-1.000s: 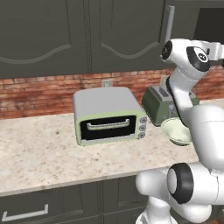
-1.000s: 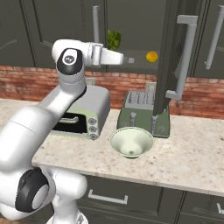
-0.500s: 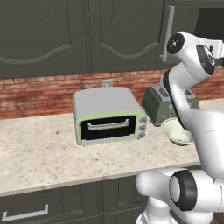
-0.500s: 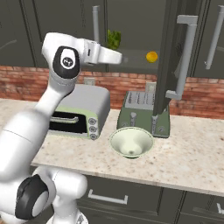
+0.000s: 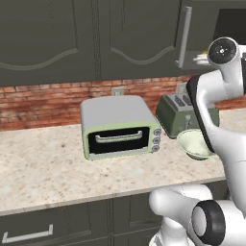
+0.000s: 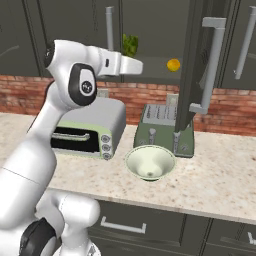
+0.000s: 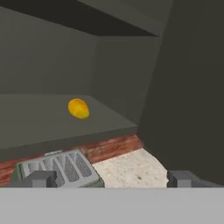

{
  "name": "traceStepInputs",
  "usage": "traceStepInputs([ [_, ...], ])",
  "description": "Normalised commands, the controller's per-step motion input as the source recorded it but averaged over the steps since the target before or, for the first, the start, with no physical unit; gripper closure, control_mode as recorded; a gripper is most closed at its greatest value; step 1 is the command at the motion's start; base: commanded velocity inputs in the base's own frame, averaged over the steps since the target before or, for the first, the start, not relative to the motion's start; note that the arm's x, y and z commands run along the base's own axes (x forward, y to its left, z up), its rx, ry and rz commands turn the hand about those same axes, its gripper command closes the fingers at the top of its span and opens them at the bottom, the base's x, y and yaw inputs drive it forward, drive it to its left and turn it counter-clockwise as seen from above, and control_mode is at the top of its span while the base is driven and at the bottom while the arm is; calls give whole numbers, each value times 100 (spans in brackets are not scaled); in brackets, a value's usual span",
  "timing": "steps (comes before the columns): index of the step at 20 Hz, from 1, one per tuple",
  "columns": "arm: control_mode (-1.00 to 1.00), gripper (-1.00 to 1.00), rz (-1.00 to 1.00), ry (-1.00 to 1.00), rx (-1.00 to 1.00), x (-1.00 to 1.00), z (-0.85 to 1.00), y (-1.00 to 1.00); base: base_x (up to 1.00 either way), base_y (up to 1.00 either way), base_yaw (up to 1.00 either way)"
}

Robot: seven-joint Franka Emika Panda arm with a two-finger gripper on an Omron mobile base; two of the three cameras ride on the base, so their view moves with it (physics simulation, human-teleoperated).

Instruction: Open the cabinet. Pick the banana and mango from the cabinet and place them into the bowl. Then close the cabinet.

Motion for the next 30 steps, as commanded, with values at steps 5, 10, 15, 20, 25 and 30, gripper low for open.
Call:
traceStepInputs([
  [5,-100,-100,16,0,16,19,1,46,0,0,0],
  [10,-100,-100,11,0,18,13,11,26,0,0,0],
  [15,-100,-100,11,0,16,7,8,9,0,0,0],
  [20,-100,-100,14,0,6,1,0,24,0,0,0],
  [25,-100,-100,17,0,1,6,0,39,0,0,0],
  [30,-100,-100,17,-5,0,24,0,32,0,0,0],
])
